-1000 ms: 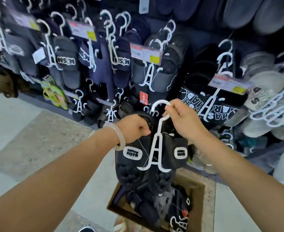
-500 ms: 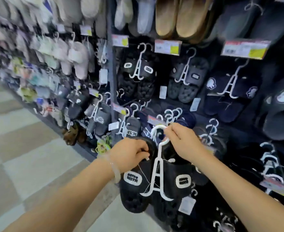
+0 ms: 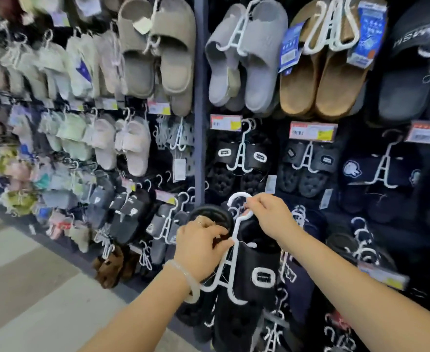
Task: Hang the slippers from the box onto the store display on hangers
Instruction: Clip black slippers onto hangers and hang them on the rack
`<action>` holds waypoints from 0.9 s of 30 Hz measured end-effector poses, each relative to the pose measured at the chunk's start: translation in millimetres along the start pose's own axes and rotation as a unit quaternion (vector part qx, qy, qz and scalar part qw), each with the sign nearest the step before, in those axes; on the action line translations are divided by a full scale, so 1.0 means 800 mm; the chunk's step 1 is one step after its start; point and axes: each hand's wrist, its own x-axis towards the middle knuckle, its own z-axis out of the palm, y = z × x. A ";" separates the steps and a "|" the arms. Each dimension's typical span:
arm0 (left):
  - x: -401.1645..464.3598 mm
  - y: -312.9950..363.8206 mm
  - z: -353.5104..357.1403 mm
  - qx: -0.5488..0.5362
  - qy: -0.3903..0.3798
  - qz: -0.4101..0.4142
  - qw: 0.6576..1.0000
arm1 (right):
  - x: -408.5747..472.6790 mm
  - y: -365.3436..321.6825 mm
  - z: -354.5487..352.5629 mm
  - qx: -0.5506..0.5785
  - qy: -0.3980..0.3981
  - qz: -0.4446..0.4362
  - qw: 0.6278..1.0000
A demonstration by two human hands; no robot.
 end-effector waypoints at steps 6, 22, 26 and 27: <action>0.073 -0.015 0.009 -0.050 0.072 0.031 0.996 | 0.084 -0.012 0.000 0.021 0.061 0.029 0.997; 0.360 -0.040 0.056 -0.120 0.080 0.082 0.986 | 0.355 0.020 -0.025 0.067 0.197 0.018 0.978; 0.397 -0.058 0.063 -0.151 0.111 0.092 0.978 | 0.393 0.017 -0.022 0.063 0.210 -0.014 0.976; 0.405 -0.064 0.065 -0.157 0.123 0.093 0.975 | 0.401 0.016 -0.019 0.066 0.209 -0.022 0.975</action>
